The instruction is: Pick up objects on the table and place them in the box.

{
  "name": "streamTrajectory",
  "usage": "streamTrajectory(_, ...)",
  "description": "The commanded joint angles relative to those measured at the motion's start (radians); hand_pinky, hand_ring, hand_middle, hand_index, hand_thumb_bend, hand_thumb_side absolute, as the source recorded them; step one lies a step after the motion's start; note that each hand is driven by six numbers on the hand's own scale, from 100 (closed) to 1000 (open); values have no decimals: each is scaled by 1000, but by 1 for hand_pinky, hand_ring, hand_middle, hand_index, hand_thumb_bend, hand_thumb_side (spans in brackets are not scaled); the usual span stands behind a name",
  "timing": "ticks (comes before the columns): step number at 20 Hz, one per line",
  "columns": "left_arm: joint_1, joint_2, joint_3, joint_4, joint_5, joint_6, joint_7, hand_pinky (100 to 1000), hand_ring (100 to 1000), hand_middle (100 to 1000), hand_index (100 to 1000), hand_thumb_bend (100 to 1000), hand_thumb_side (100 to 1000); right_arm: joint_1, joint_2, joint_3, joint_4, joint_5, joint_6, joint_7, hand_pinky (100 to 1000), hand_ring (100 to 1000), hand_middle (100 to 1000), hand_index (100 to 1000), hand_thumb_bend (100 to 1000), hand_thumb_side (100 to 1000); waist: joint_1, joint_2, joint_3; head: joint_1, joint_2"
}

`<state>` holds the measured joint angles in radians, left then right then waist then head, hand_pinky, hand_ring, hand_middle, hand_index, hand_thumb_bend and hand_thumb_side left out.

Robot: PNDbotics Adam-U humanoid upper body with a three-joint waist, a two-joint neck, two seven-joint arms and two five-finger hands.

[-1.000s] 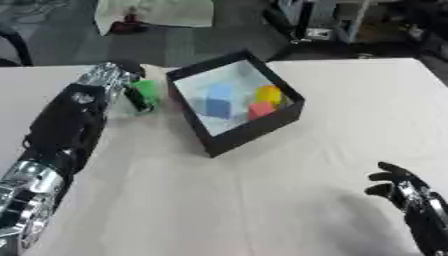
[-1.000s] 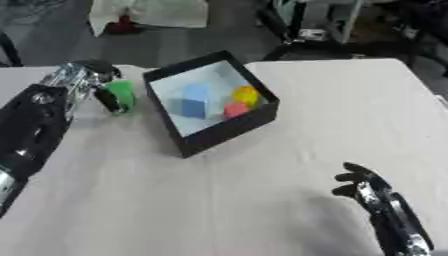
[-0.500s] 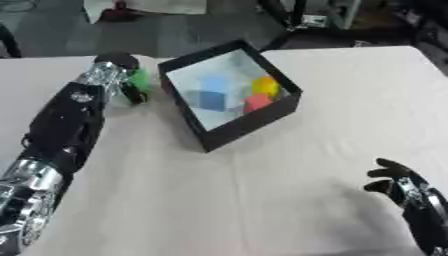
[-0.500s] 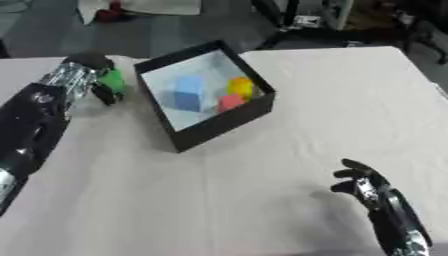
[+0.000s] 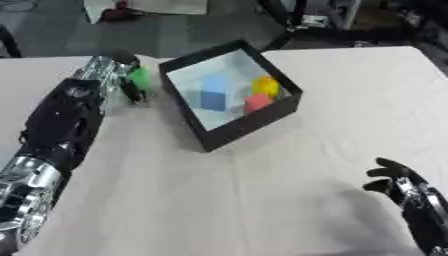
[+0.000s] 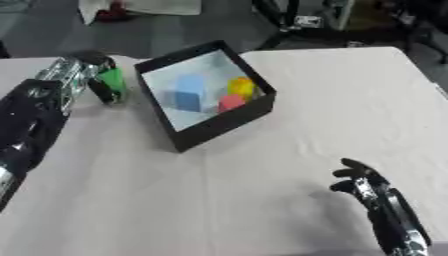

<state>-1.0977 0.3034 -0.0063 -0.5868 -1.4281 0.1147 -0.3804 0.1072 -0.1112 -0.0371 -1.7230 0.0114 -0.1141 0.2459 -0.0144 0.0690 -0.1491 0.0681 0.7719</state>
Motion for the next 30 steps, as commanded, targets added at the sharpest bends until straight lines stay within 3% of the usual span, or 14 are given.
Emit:
streamTrajectory(1,-53,43,-31,-79,34,-30,43,552,459,521,736,126,214,0,-20,-6,-18,-1,-1,-1,763,610,654,841,100,775,1,-19,2,-5,-2)
streamTrajectory(6,-86,12,-136,-201,105,-108,91,568,466,529,746,118,216,4,-25,-3,-16,-3,-3,3,763,610,654,841,100,767,3,-28,5,-4,-2)
streamTrajectory(11,-67,-73,-221,-257,171,-188,35,596,504,576,771,116,230,1,-26,2,-17,-10,-5,8,763,610,654,841,100,752,-4,-32,-2,1,-2)
streamTrajectory(16,-42,-176,-211,-209,133,-236,53,633,543,624,817,134,258,-1,-26,5,-16,-17,-6,12,764,610,654,841,100,753,-10,-33,-6,6,-2)
streamTrajectory(20,-26,-221,-211,-181,92,-240,116,711,642,728,881,269,412,-5,-25,6,-17,-20,-6,14,764,610,654,841,100,744,-12,-31,-10,9,-2)
streamTrajectory(21,-24,-225,-213,-172,81,-243,123,740,696,767,900,331,486,-6,-25,5,-18,-21,-6,13,764,610,654,841,100,744,-13,-31,-11,10,-2)
streamTrajectory(24,-21,-227,-206,-158,60,-237,134,812,813,849,935,521,846,-6,-26,4,-17,-22,-6,13,764,610,654,840,100,741,-12,-32,-11,9,-2)
streamTrajectory(25,-20,-225,-200,-157,68,-232,140,824,835,876,944,549,902,-6,-26,4,-18,-22,-6,13,764,610,654,841,100,742,-12,-32,-11,8,-2)
streamTrajectory(29,-24,-193,-181,-188,111,-192,185,861,893,945,974,591,1000,-5,-26,3,-17,-23,-6,13,764,610,655,841,100,744,-13,-33,-3,5,-2)
streamTrajectory(30,-24,-180,-178,-204,124,-183,198,857,889,944,973,503,1000,-4,-26,4,-17,-23,-6,13,764,610,655,840,100,749,-13,-34,-1,7,-2)
